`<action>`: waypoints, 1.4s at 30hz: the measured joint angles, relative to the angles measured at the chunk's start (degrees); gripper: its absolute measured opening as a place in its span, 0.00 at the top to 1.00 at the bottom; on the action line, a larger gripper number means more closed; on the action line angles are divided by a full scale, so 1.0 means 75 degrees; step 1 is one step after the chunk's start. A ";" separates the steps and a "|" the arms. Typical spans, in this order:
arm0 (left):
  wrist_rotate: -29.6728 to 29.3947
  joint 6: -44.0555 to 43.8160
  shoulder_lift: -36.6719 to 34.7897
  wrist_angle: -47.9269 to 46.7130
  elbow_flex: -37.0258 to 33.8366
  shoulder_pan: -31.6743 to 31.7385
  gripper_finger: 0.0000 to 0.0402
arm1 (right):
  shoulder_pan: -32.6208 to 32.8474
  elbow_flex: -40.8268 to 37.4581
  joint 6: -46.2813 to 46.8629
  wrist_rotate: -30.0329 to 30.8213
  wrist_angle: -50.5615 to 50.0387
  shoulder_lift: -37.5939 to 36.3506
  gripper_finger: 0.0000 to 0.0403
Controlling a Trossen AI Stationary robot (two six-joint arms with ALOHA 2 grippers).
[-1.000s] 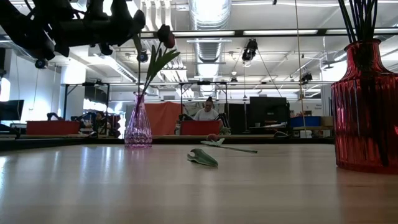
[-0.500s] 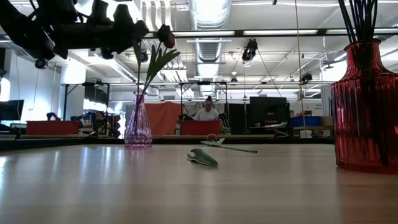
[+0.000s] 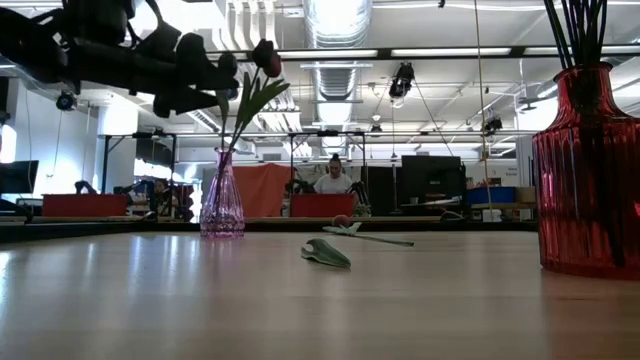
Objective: Sort flowers into vase by color
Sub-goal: Put the white flowers into the red vase
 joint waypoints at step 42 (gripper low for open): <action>-0.0951 -0.6122 -0.1376 -0.5442 0.0000 -0.5777 0.12 | -0.3233 -0.0167 0.1777 -0.0542 -0.2998 -0.0587 0.42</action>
